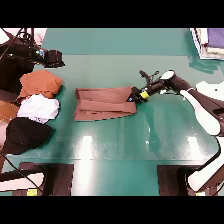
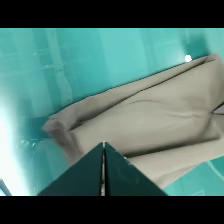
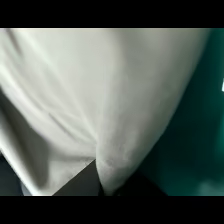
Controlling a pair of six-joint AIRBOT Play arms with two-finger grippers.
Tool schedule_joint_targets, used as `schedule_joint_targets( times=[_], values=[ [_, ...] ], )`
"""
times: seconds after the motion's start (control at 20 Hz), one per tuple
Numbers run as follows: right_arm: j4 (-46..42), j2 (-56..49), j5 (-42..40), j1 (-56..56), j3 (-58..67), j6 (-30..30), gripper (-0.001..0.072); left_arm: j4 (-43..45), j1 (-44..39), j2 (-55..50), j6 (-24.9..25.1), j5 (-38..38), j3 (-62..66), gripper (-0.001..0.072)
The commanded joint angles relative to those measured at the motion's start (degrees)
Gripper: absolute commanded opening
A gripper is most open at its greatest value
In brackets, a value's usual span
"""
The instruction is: Fold the shirts.
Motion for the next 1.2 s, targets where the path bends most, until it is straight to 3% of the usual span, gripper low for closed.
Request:
schedule_joint_targets(
  times=[0.0, 0.1, 0.25, 0.5, 0.8, 1.0, 1.15],
  values=[
    [1.8, -1.6, 2.8, 1.5, 4.9, -1.7, 0.0013, -0.9, -1.1, 0.0, 0.3, 0.0, 0.0, 0.0027],
    [1.4, 0.4, 7.0, -0.6, 8.4, -0.9, 0.0012, -0.9, -3.9, 0.0, 0.4, 0.1, 0.0, 0.0028],
    [0.7, 7.2, 6.1, -7.7, 11.0, -0.3, 0.0011, -0.9, -8.8, 0.0, 1.0, 2.9, 0.0, 0.0028],
    [-13.1, 15.1, 1.7, -25.5, 17.2, 3.9, 0.0012, -0.9, -15.0, 0.0, 0.9, 8.7, 0.0, 0.0028],
    [-13.6, 15.2, -5.6, -43.6, 20.5, 4.2, 0.0012, -0.9, -18.9, 0.0, 0.9, 11.5, 0.0, 0.0028],
    [-13.6, 15.2, -10.6, -49.7, 20.5, 4.1, 0.0011, -1.0, -18.9, 0.0, 0.8, 11.5, 0.0, 0.0028],
    [-13.4, 15.1, -9.9, -52.2, 22.8, 3.2, 0.0011, -1.0, -18.9, 0.0, 0.8, 11.5, 0.0, 0.0028]
  ],
)
